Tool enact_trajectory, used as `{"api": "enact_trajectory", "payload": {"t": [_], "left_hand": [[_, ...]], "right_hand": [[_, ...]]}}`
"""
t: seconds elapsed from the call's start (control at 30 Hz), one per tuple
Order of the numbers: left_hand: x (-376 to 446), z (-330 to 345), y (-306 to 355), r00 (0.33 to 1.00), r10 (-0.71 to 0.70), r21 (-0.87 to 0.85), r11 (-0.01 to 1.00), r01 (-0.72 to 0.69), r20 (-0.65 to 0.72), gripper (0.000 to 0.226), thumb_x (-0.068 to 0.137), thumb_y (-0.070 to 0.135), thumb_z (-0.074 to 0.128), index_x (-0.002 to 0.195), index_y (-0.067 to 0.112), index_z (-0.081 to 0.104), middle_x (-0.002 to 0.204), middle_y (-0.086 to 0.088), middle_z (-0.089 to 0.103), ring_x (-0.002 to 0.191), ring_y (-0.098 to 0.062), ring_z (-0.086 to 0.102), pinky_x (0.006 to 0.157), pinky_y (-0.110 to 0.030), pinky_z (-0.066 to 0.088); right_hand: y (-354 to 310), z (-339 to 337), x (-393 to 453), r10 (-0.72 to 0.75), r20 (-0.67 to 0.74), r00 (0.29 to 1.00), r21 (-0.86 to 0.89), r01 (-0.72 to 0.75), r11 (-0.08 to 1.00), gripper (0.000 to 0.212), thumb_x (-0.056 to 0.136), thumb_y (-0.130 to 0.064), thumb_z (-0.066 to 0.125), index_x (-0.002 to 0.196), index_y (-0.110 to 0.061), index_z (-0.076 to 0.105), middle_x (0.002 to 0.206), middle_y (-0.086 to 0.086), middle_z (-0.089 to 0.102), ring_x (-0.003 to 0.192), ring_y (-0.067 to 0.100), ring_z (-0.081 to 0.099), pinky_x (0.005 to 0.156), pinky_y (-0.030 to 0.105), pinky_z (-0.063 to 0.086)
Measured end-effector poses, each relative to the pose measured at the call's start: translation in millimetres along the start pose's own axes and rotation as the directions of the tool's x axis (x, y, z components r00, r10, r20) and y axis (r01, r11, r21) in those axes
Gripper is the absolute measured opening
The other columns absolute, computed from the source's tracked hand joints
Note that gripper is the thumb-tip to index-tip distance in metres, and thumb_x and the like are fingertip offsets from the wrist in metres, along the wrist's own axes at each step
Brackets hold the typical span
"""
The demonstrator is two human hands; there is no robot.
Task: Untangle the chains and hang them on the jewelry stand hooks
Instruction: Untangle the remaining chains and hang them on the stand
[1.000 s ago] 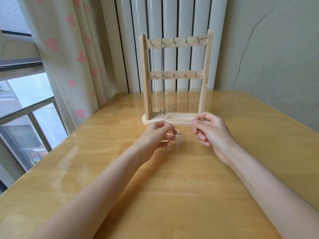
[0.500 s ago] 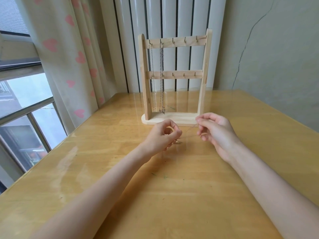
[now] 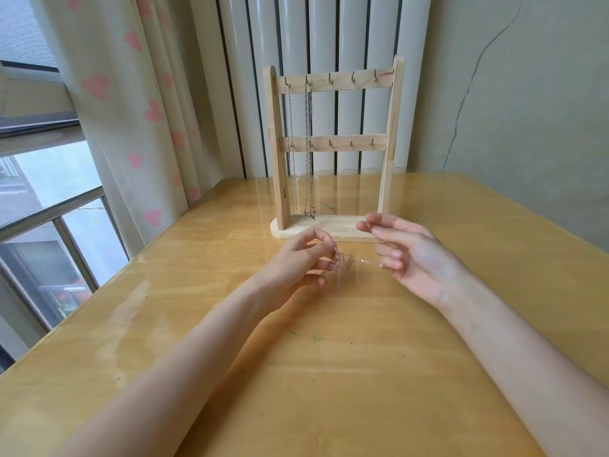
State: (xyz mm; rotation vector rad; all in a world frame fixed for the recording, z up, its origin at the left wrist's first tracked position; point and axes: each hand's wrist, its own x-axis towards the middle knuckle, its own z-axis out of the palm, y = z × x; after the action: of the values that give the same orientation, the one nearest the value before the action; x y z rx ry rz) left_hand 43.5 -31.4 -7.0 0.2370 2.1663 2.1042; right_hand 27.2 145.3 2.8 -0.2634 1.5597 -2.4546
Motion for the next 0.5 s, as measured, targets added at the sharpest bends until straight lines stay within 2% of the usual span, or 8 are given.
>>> {"api": "enact_trajectory", "payload": {"t": [0.1,0.2,0.23,0.3,0.37,0.4,0.5], "left_hand": [[0.0,3.4,0.6,0.994,0.097,0.095,0.991,-0.092,-0.052,0.011,0.096,0.017,0.045,0.085,0.015,0.043,0.069,-0.002,0.057,0.050,-0.011,0.057,0.039,-0.018,0.036],[-0.4,6.7,1.2,0.986,0.156,0.150,0.978,-0.145,-0.063,0.011,0.097,0.020,0.042,0.088,0.015,0.041,0.064,0.000,0.060,0.048,-0.012,0.057,0.037,-0.018,0.033],[-0.5,6.6,1.7,0.984,0.168,0.169,0.973,-0.155,-0.067,0.011,0.097,0.019,0.043,0.088,0.014,0.042,0.062,0.001,0.061,0.047,-0.012,0.057,0.037,-0.018,0.033],[-0.8,6.3,2.4,0.981,0.182,0.207,0.964,-0.165,-0.065,0.009,0.096,0.017,0.044,0.088,0.013,0.043,0.059,0.002,0.061,0.046,-0.011,0.056,0.036,-0.018,0.032],[-1.2,6.6,2.8,0.981,0.188,0.227,0.959,-0.172,-0.050,0.009,0.096,0.016,0.045,0.088,0.012,0.044,0.056,0.002,0.060,0.045,-0.010,0.056,0.037,-0.018,0.033],[-1.7,6.9,3.1,0.981,0.190,0.233,0.956,-0.176,-0.039,0.009,0.096,0.017,0.045,0.088,0.012,0.044,0.055,0.002,0.060,0.045,-0.011,0.055,0.037,-0.018,0.033],[-3.2,8.3,4.5,0.976,0.217,0.259,0.943,-0.209,-0.003,0.011,0.095,0.020,0.047,0.090,0.010,0.046,0.050,0.002,0.059,0.043,-0.011,0.053,0.038,-0.020,0.033]], "right_hand": [[2.2,0.7,-0.1,-0.008,0.030,1.000,-0.035,0.009,0.999,0.023,0.084,0.009,0.048,0.092,-0.008,0.061,0.082,0.002,0.064,0.040,0.004,0.037,0.035,0.014,0.029],[6.2,1.8,-0.4,-0.011,-0.003,1.000,-0.204,0.011,0.979,0.025,0.083,0.013,0.045,0.083,-0.005,0.064,0.078,0.003,0.059,0.048,0.007,0.044,0.038,0.016,0.033],[8.2,2.6,-0.3,-0.020,-0.018,1.000,-0.296,0.013,0.955,0.024,0.083,0.011,0.047,0.081,-0.004,0.065,0.079,0.003,0.059,0.054,0.008,0.047,0.043,0.017,0.038],[12.5,3.6,0.2,-0.046,-0.023,0.999,-0.482,0.029,0.876,0.018,0.085,0.001,0.053,0.083,-0.006,0.069,0.086,-0.001,0.063,0.076,0.009,0.054,0.065,0.021,0.045],[15.1,5.3,-0.7,-0.070,-0.003,0.998,-0.598,0.054,0.800,0.015,0.086,-0.014,0.058,0.086,-0.009,0.072,0.096,-0.004,0.069,0.098,0.006,0.056,0.083,0.024,0.039],[15.6,5.8,-1.2,-0.068,0.024,0.997,-0.623,0.068,0.779,0.018,0.086,-0.020,0.059,0.085,-0.008,0.072,0.095,-0.003,0.070,0.102,0.005,0.056,0.087,0.026,0.036],[15.9,8.1,-4.9,0.008,0.176,0.984,-0.652,0.111,0.750,0.028,0.089,-0.028,0.054,0.075,-0.009,0.069,0.084,0.003,0.071,0.094,0.009,0.059,0.089,0.033,0.034]]}}
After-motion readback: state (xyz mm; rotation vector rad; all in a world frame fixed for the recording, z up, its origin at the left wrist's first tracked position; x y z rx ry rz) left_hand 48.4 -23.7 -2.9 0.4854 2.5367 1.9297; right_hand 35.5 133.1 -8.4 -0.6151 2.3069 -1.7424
